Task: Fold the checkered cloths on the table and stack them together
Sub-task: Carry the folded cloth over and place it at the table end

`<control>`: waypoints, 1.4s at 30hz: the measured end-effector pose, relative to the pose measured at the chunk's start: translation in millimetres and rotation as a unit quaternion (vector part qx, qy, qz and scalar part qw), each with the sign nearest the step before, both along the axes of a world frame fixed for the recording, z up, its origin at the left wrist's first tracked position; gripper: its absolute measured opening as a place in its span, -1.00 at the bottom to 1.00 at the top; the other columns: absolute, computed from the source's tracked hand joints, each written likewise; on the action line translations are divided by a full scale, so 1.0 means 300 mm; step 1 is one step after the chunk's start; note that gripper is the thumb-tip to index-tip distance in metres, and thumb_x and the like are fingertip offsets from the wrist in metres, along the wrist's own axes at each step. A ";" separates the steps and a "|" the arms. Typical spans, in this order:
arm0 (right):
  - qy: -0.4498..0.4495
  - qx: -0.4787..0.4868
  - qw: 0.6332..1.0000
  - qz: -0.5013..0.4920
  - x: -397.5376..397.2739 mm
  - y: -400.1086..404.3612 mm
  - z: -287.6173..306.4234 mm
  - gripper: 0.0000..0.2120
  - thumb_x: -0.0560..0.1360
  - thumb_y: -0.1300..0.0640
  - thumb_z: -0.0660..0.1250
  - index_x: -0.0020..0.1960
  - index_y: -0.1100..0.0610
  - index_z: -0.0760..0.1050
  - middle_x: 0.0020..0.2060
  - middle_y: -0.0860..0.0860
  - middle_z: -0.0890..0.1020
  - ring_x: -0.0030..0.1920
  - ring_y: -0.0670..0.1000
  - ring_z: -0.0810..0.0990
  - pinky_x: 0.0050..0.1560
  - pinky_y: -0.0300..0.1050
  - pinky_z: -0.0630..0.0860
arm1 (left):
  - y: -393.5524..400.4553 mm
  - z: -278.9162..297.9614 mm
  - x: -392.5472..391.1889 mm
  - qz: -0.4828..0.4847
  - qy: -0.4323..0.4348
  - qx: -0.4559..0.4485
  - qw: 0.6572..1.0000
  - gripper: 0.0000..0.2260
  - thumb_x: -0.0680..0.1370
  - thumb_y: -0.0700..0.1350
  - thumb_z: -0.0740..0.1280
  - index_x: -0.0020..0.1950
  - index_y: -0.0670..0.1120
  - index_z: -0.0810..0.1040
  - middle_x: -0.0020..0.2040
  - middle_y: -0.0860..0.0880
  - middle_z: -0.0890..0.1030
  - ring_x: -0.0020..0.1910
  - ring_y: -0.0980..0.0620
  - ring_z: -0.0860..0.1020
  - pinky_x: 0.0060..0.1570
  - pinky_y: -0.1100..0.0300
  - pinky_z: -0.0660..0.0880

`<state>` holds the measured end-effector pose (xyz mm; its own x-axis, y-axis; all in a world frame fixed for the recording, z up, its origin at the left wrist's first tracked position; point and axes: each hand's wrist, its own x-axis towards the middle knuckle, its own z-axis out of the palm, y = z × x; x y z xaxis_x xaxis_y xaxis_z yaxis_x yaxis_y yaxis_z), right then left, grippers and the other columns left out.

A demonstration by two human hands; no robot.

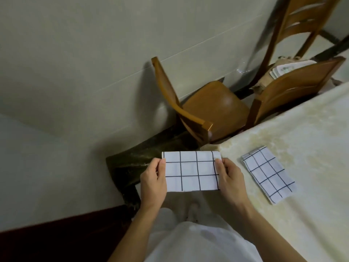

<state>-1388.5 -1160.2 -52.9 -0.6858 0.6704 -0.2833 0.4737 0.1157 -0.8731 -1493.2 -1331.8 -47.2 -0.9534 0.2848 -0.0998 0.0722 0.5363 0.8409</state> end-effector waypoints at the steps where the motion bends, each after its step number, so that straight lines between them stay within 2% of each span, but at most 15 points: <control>1: 0.000 0.003 1.000 -0.019 -0.002 0.022 -0.001 -0.65 0.67 -0.02 0.17 -0.19 0.14 0.47 -0.36 -0.01 0.52 -0.35 -0.17 0.46 -0.37 -0.35 0.35 | 0.032 0.001 -0.022 -0.025 -0.005 -0.003 1.000 -0.78 0.66 -0.08 0.20 -0.13 -0.13 0.50 -0.35 0.16 0.47 -0.38 0.34 0.51 -0.47 0.48 0.33; 4: -0.013 0.012 0.997 -0.079 0.009 0.080 -0.005 -0.62 0.66 -0.05 0.17 -0.24 0.14 0.41 -0.40 -0.03 0.44 -0.38 -0.15 0.39 -0.37 -0.30 0.31 | 0.123 -0.007 -0.081 -0.092 -0.010 -0.009 0.996 -0.69 0.61 0.09 0.15 -0.04 -0.12 0.53 -0.26 0.12 0.54 -0.29 0.34 0.55 -0.44 0.48 0.38; 7: -0.042 -0.001 0.989 -0.143 0.049 0.129 -0.023 -0.58 0.65 -0.11 0.17 -0.20 0.20 0.43 -0.38 0.02 0.46 -0.35 -0.04 0.40 -0.33 -0.17 0.32 | 0.225 -0.025 -0.124 -0.165 -0.013 -0.017 0.986 -0.60 0.56 0.21 0.10 -0.05 -0.09 0.52 -0.20 0.10 0.60 -0.21 0.28 0.60 -0.41 0.44 0.44; 10: -0.051 -0.012 0.977 -0.208 0.084 0.166 -0.018 -0.58 0.65 -0.07 0.19 -0.20 0.25 0.39 -0.39 0.07 0.40 -0.36 -0.04 0.35 -0.33 -0.12 0.30 | 0.339 -0.040 -0.151 -0.235 -0.027 -0.009 0.972 -0.71 0.64 0.06 0.15 -0.11 -0.09 0.51 -0.27 0.11 0.58 -0.29 0.26 0.59 -0.43 0.43 0.41; 13: -0.053 -0.027 0.962 -0.266 0.119 0.176 0.006 -0.68 0.65 0.08 0.20 -0.24 0.19 0.32 -0.43 -0.02 0.36 -0.40 -0.13 0.31 -0.38 -0.27 0.28 | 0.446 -0.051 -0.168 -0.301 -0.040 0.004 0.953 -0.77 0.66 -0.06 0.20 -0.14 -0.09 0.52 -0.32 0.08 0.59 -0.34 0.23 0.58 -0.44 0.41 0.41; 16: -0.051 -0.037 0.944 -0.325 0.158 0.176 0.012 -0.70 0.63 0.14 0.22 -0.22 0.23 0.27 -0.41 -0.01 0.30 -0.40 -0.12 0.23 -0.40 -0.27 0.25 | 0.546 -0.061 -0.170 -0.356 -0.046 0.011 0.933 -0.74 0.65 -0.02 0.19 -0.19 -0.05 0.49 -0.39 0.05 0.54 -0.41 0.15 0.53 -0.49 0.33 0.37; 19: -0.061 -0.054 0.920 -0.384 0.189 0.164 -0.001 -0.71 0.61 0.13 0.25 -0.21 0.24 0.31 -0.40 0.00 0.33 -0.38 -0.12 0.25 -0.41 -0.27 0.24 | 0.611 -0.092 -0.167 -0.406 -0.049 0.007 0.913 -0.70 0.64 0.07 0.16 -0.18 -0.05 0.50 -0.36 0.00 0.56 -0.39 0.03 0.52 -0.44 0.06 0.44; 22: -0.072 -0.064 0.895 -0.435 0.232 0.161 -0.015 -0.74 0.60 0.10 0.26 -0.16 0.27 0.39 -0.35 0.05 0.43 -0.32 -0.04 0.33 -0.37 -0.22 0.27 | 0.672 -0.116 -0.151 -0.464 -0.060 -0.010 0.884 -0.71 0.62 0.13 0.13 -0.16 0.00 0.47 -0.37 0.08 0.45 -0.40 0.12 0.41 -0.41 0.26 0.30; 25: -0.069 -0.071 0.874 -0.477 0.276 0.173 -0.026 -0.77 0.60 0.08 0.28 -0.14 0.23 0.46 -0.32 0.12 0.50 -0.30 -0.02 0.39 -0.30 -0.15 0.33 | 0.724 -0.120 -0.117 -0.511 -0.086 -0.026 0.855 -0.78 0.66 0.00 0.21 -0.18 0.01 0.45 -0.42 0.10 0.37 -0.46 0.14 0.33 -0.42 0.25 0.24; 28: -0.062 -0.077 0.854 -0.510 0.314 0.197 -0.038 -0.81 0.59 0.09 0.29 -0.15 0.17 0.50 -0.34 0.02 0.52 -0.32 -0.03 0.42 -0.27 -0.09 0.36 | 0.782 -0.137 -0.085 -0.527 -0.143 -0.055 0.836 -0.84 0.64 -0.04 0.26 -0.13 0.00 0.47 -0.32 0.05 0.45 -0.47 0.15 0.35 -0.43 0.15 0.32; 30: -0.066 -0.072 0.848 -0.521 0.340 0.225 -0.049 -0.83 0.58 0.09 0.30 -0.15 0.13 0.53 -0.31 -0.01 0.57 -0.30 -0.04 0.46 -0.25 -0.10 0.38 | 0.828 -0.156 -0.065 -0.529 -0.147 -0.074 0.833 -0.87 0.63 -0.01 0.28 -0.11 0.03 0.50 -0.24 0.01 0.50 -0.41 0.04 0.43 -0.39 0.02 0.41; 32: -0.077 -0.063 0.847 -0.522 0.366 0.258 -0.066 -0.85 0.57 0.07 0.32 -0.14 0.10 0.54 -0.28 -0.02 0.60 -0.28 -0.04 0.50 -0.23 -0.11 0.40 | 0.872 -0.173 -0.046 -0.526 -0.151 -0.089 0.833 -0.87 0.61 -0.01 0.30 -0.11 0.00 0.52 -0.21 -0.02 0.52 -0.37 -0.03 0.46 -0.35 -0.01 0.45; 36: -0.100 -0.064 0.843 -0.524 0.404 0.323 -0.118 -0.85 0.56 0.06 0.33 -0.14 0.08 0.58 -0.30 -0.06 0.60 -0.28 -0.08 0.50 -0.25 -0.15 0.40 | 0.952 -0.203 -0.011 -0.505 -0.156 -0.125 0.840 -0.92 0.60 -0.03 0.34 -0.07 0.01 0.56 -0.19 0.04 0.58 -0.29 0.02 0.52 -0.27 0.08 0.49; 39: -0.116 -0.067 0.846 -0.516 0.414 0.362 -0.169 -0.81 0.57 0.06 0.33 -0.19 0.08 0.56 -0.35 -0.08 0.56 -0.31 -0.08 0.48 -0.25 -0.15 0.39 | 0.986 -0.238 0.011 -0.459 -0.184 -0.142 0.857 -0.89 0.59 -0.02 0.36 0.00 -0.05 0.58 -0.10 0.03 0.62 -0.14 0.05 0.57 -0.15 0.13 0.53; 42: -0.135 -0.068 0.847 -0.509 0.414 0.386 -0.215 -0.81 0.58 0.06 0.32 -0.17 0.10 0.57 -0.33 -0.08 0.57 -0.30 -0.09 0.49 -0.29 -0.19 0.38 | 1.011 -0.267 0.031 -0.442 -0.181 -0.158 0.864 -0.87 0.60 -0.05 0.36 0.03 -0.10 0.58 -0.09 0.03 0.61 -0.08 0.09 0.56 -0.19 0.27 0.45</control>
<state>-1264.3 -1044.5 -117.4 0.3303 0.8240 -0.4603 0.4524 -0.5662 -0.6890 -1484.1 -1028.6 -127.3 -0.2664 0.7902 -0.5519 0.3342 0.6128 0.7161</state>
